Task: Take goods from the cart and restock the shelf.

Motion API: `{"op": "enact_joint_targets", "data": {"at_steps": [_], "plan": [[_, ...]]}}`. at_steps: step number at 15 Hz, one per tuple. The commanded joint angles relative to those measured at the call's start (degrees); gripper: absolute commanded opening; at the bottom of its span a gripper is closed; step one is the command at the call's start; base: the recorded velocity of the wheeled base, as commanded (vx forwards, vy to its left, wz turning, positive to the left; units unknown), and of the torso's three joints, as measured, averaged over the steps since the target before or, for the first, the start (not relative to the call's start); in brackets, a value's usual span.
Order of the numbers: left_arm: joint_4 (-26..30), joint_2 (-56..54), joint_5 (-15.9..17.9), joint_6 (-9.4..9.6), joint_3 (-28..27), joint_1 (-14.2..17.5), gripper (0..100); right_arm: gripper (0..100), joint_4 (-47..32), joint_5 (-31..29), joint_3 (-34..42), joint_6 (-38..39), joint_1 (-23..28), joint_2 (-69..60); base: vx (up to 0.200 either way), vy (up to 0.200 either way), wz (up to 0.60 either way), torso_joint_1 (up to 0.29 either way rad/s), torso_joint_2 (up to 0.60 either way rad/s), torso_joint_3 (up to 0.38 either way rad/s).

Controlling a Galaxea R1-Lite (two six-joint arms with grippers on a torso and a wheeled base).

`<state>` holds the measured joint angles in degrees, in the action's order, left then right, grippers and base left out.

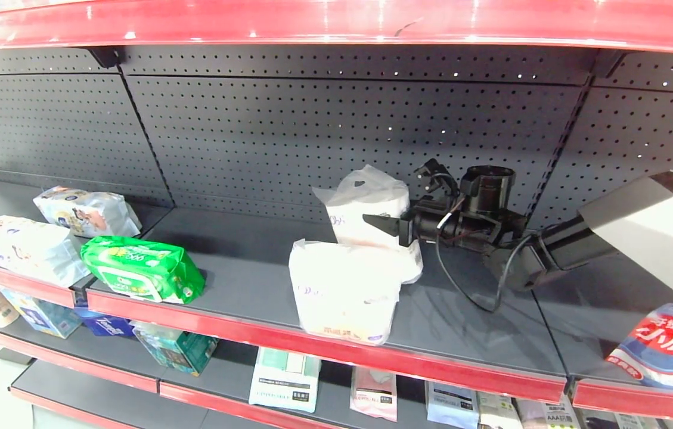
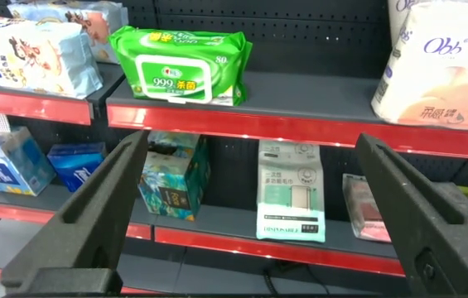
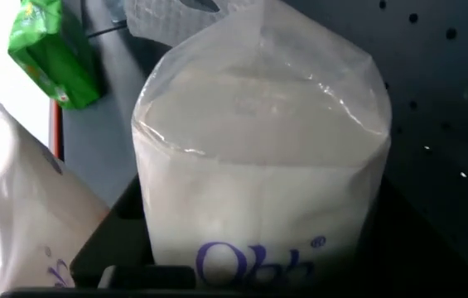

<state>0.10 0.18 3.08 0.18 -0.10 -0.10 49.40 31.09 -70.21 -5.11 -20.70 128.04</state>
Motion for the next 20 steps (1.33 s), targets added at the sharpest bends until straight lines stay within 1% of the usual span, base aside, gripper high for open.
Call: {"op": "enact_joint_targets", "data": {"at_steps": [1, 4, 6, 8, 15, 20], "plan": [[0.0, 0.0, 0.0, -0.01, 0.0, 0.0, 100, 0, -0.5, 0.2, 2.5, -2.5, 2.2, 0.5, 0.0, 0.0, 0.0, 0.0, 0.0, 0.0], [0.0, 0.0, 0.0, -0.01, 0.0, 0.0, 100, 0, -0.9, 1.8, 5.9, -8.3, 6.1, -0.8, 0.0, 0.0, 0.0, 0.0, 0.0, 0.0], [0.0, 0.0, 0.0, -0.01, 0.0, 0.0, 100, 0, -1.0, 2.0, 6.0, -9.6, 7.3, -1.0, 0.0, 0.0, 0.0, 0.0, 0.0, 0.0], [0.0, 0.0, 0.0, -0.01, 0.0, 0.0, 100, 0, -0.9, 5.1, 6.6, -10.3, 8.6, -1.5, 0.0, 0.0, 0.0, 0.0, 0.0, 0.0], [0.0, 0.0, 0.0, -0.01, 0.0, 0.0, 100, 0, -0.5, 11.9, 6.8, -10.4, 6.7, -1.1, 0.0, 0.0, 0.0, 0.0, 0.0, 0.0], [0.0, 0.0, 0.0, -0.01, 0.0, 0.0, 100, 0, -0.4, 12.4, 4.4, -10.3, 3.4, 0.2, 0.0, 0.0, 0.0, 0.0, 0.0, 0.0]]}}
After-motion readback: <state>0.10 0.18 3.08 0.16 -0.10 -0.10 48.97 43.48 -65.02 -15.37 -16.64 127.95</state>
